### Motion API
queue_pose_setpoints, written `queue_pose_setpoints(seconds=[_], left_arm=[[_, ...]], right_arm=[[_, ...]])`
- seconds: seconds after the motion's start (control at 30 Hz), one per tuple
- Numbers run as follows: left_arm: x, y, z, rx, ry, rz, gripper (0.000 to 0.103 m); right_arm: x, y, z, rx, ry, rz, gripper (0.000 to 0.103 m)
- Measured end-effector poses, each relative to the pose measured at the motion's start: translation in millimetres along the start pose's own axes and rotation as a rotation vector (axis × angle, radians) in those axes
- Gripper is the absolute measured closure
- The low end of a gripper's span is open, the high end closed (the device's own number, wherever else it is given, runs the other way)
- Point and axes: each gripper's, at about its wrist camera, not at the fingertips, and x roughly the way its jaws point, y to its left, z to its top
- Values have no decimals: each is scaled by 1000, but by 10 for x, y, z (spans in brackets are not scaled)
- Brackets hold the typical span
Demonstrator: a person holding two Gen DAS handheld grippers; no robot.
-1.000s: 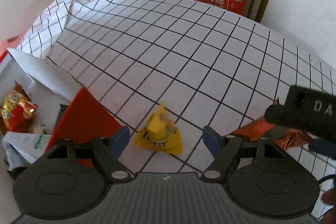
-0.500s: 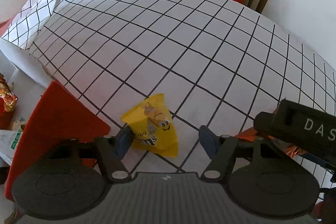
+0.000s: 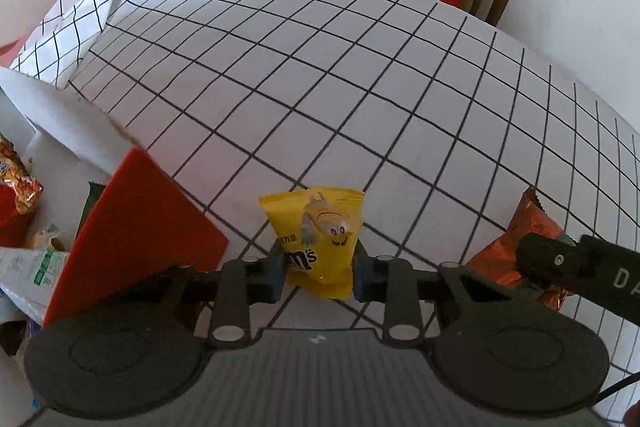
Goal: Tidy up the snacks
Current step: 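Grasp the yellow M&M's packet with the left tool while the right tool grasps the foil packet, then carry the M&M's packet in the left tool while the right tool carries the foil packet into the box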
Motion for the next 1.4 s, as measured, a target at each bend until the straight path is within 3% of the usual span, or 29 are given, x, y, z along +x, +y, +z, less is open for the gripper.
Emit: queue_pose_setpoints(seconds=[0.2, 0.43, 0.9, 1.4], left_arm=[[-133, 35, -113, 7, 8, -19, 74], [-401, 91, -310, 29, 8, -74, 74], [-1047, 409, -722, 79, 0, -206, 74], [-1769, 1097, -802, 70, -45, -319, 74]], right_arm=[[-143, -68, -81, 5, -14, 20, 58], [-393, -90, -267, -19, -39, 35, 65], [-1051, -43, -718, -57, -64, 144, 68], [-1708, 426, -918, -137, -113, 241, 68]])
